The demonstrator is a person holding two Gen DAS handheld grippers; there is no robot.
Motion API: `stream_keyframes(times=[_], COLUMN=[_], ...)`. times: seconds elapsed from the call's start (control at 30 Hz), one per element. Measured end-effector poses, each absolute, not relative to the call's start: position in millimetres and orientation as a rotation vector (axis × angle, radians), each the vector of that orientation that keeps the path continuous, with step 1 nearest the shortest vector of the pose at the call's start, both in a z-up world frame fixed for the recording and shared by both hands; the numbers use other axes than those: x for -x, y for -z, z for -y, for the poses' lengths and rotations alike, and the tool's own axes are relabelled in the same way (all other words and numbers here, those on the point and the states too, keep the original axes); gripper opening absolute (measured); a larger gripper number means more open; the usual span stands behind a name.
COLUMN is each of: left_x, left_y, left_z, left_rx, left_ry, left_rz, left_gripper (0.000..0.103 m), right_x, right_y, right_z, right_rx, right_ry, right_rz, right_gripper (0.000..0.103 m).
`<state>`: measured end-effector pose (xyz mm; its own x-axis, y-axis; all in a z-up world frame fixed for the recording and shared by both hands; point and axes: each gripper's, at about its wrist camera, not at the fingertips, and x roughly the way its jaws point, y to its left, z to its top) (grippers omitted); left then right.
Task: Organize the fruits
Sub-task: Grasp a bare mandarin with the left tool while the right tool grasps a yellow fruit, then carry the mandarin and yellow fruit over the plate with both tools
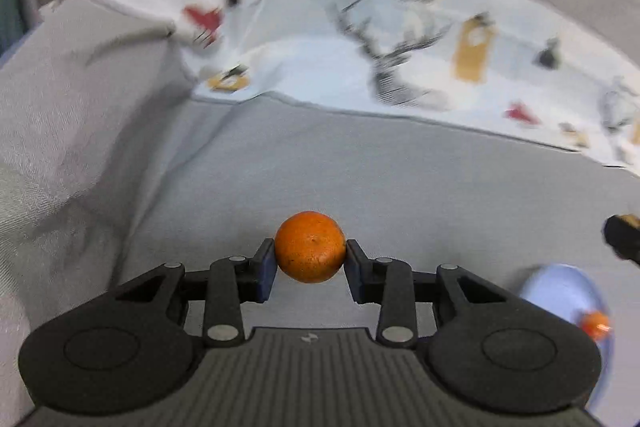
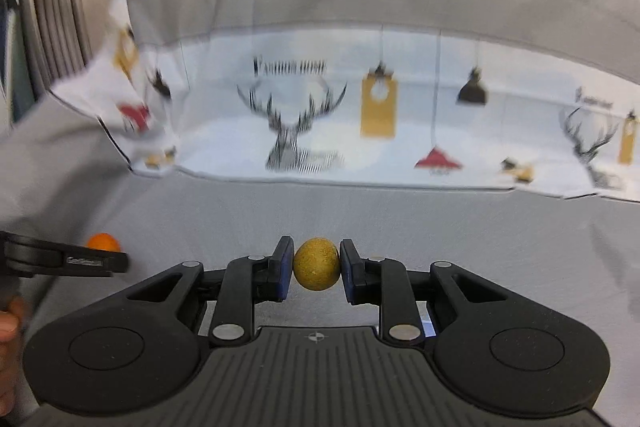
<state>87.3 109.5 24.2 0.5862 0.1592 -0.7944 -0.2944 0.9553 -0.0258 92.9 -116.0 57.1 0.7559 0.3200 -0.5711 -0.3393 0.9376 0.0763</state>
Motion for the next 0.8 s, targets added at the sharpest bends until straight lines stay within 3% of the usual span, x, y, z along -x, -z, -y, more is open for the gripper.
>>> stream_keyframes(times=[0.2,0.3,0.8], left_x=[-43.1,-34.5,-56.3], left_y=[-33.6,-18.9,-14.1], left_z=[-47.3,-21.1,-0.7], left_rx=[0.132,0.076,0.084], left_ry=[-0.102,-0.041,0.083], left_rz=[-0.778,-0.806,-0.745], left_gripper=[0.04,0.04,0.04], right_x=[-54.9,-48.3,-63.9], right_y=[-45.4,-46.5,-26.4], right_z=[164.8,183.2,203.2], right_rx=[-0.103,-0.097,0.048], right_ry=[-0.278,-0.229,-0.167], right_rz=[-0.667,-0.65,-0.683], right_gripper=[0.026,0.026,0.026])
